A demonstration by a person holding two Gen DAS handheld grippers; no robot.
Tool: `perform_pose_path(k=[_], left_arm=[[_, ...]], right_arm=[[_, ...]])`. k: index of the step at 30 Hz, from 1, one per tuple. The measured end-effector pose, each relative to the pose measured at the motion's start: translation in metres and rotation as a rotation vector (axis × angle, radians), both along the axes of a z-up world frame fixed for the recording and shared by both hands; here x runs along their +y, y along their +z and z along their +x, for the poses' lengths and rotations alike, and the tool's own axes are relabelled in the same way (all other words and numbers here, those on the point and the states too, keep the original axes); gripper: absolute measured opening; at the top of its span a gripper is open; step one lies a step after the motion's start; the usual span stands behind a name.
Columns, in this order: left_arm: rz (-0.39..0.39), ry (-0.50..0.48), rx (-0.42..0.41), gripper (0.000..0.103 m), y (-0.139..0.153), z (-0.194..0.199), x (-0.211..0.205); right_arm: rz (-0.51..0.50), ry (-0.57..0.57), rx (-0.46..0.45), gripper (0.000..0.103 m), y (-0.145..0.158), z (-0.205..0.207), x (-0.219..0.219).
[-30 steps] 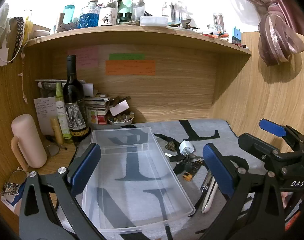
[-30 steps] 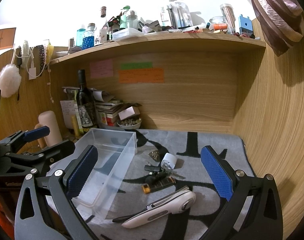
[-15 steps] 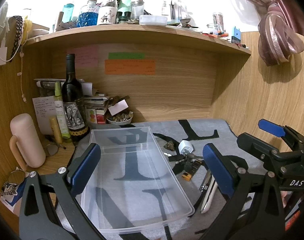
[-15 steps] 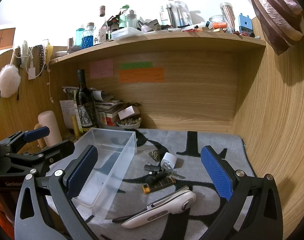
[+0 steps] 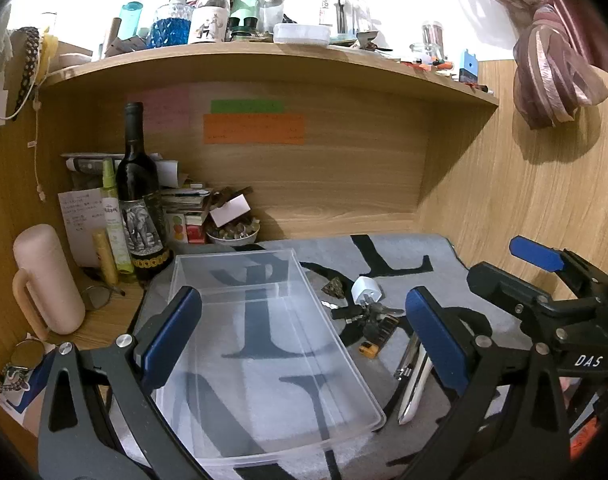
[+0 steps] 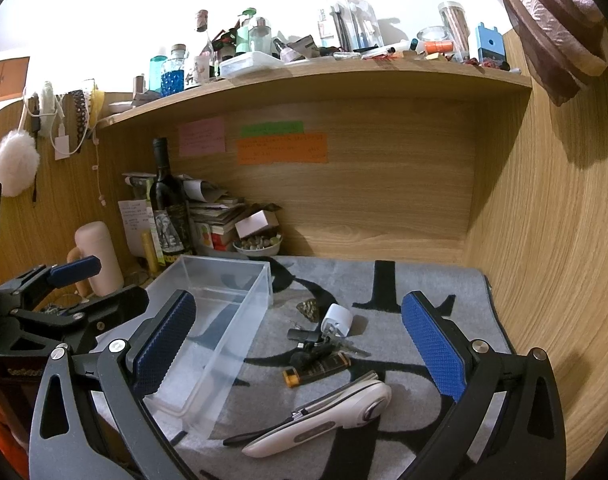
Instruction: Organize rigid objects
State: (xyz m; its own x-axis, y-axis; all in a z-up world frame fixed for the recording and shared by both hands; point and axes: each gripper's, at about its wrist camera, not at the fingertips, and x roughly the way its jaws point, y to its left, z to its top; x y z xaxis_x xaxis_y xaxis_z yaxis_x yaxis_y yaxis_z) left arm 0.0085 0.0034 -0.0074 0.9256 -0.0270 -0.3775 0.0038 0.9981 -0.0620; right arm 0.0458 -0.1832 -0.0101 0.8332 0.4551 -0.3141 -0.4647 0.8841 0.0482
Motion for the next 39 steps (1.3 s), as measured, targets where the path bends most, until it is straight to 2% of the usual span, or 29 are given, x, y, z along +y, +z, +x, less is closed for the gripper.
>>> perform_pose_path(k=[7, 10, 15, 17, 19, 25, 29, 34, 37, 39], left_arm=[[-0.026, 0.005, 0.008, 0.102, -0.002, 0.003, 0.005], [-0.026, 0.012, 0.028, 0.085, -0.002, 0.005, 0.010], [-0.018, 0.035, 0.080, 0.080, -0.006, 0.011, 0.027], [-0.016, 0.044, 0.103, 0.073, -0.007, 0.013, 0.035], [-0.013, 0.055, 0.139, 0.070, -0.010, 0.017, 0.046], [0.021, 0.094, 0.279, 0.052, -0.027, 0.033, 0.077], [-0.001, 0.087, 0.393, 0.041, -0.044, 0.047, 0.097], [-0.023, 0.085, 0.480, 0.038, -0.062, 0.055, 0.115], [-0.039, 0.059, 0.519, 0.029, -0.068, 0.056, 0.118], [-0.046, 0.036, 0.538, 0.028, -0.070, 0.058, 0.119]], right_arm=[[-0.001, 0.000, 0.023, 0.103, -0.004, 0.005, 0.000], [-0.008, -0.004, 0.018, 0.102, -0.005, 0.005, 0.001], [-0.015, -0.025, 0.041, 0.095, -0.009, 0.014, 0.000], [-0.017, -0.038, 0.059, 0.091, -0.011, 0.018, -0.003], [-0.023, -0.051, 0.079, 0.088, -0.015, 0.023, -0.005], [-0.074, -0.089, 0.143, 0.082, -0.030, 0.036, -0.009], [-0.113, -0.112, 0.214, 0.077, -0.047, 0.047, -0.009], [-0.145, -0.125, 0.301, 0.075, -0.068, 0.056, -0.008], [-0.146, -0.124, 0.362, 0.075, -0.080, 0.060, -0.007], [-0.144, -0.124, 0.398, 0.075, -0.087, 0.064, -0.007]])
